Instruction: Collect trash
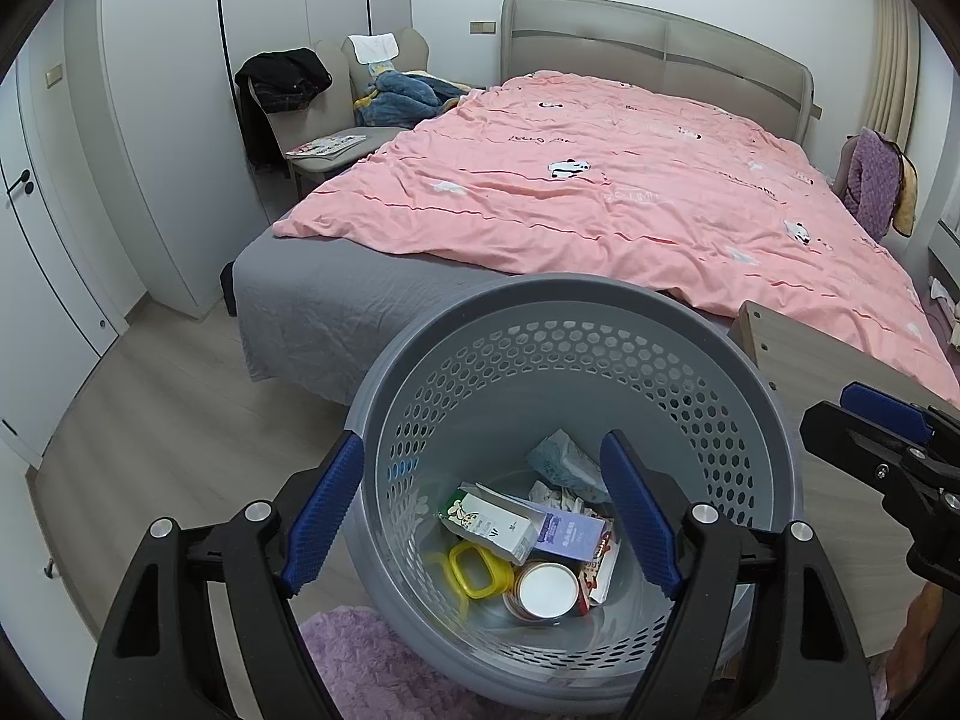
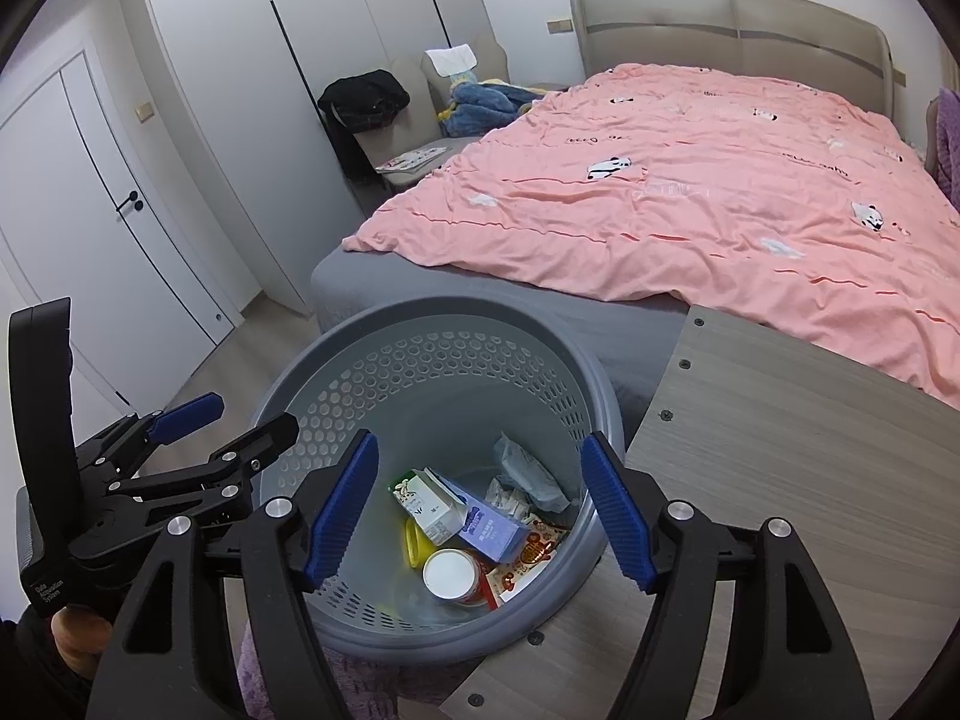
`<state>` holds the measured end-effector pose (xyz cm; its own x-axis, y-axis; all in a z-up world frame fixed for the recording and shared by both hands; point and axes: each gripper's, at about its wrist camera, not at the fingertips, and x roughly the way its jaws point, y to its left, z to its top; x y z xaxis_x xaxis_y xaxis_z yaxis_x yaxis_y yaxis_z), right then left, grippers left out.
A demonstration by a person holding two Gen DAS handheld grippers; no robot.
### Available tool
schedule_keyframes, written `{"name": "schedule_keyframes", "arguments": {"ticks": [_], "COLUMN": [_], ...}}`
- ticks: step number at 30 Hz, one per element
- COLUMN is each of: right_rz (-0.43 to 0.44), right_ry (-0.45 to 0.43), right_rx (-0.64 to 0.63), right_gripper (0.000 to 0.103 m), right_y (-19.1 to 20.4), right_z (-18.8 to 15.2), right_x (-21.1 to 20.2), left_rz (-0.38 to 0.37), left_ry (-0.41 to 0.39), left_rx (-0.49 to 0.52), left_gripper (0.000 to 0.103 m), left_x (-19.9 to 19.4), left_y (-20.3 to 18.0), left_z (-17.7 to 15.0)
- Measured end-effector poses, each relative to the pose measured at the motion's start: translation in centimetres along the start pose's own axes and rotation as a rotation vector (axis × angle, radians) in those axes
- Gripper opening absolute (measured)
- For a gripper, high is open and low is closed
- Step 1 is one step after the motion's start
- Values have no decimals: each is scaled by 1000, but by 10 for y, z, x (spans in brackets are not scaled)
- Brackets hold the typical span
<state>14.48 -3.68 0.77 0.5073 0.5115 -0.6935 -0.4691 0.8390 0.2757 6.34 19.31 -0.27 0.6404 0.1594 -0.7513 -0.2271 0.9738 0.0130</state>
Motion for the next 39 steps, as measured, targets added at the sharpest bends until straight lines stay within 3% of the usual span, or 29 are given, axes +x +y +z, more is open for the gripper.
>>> {"name": "schedule_keyframes", "arguments": {"ticks": [7, 10, 39], "right_rz": [-1, -4, -7], "right_ry": [-5, -5, -6], "right_rx": [-3, -7, -11], "right_gripper": [72, 74, 83], "right_y": [1, 2, -2], "right_z": [0, -1, -2], "right_x": [-2, -2, -2], "left_rz": [6, 20, 34], "left_ry": [0, -7, 16], "left_rx": [-1, -5, -8], "left_gripper": [78, 84, 86], "left_x": [-3, -4, -3], "left_y": [1, 2, 2], "left_z": [-1, 0, -2]}}
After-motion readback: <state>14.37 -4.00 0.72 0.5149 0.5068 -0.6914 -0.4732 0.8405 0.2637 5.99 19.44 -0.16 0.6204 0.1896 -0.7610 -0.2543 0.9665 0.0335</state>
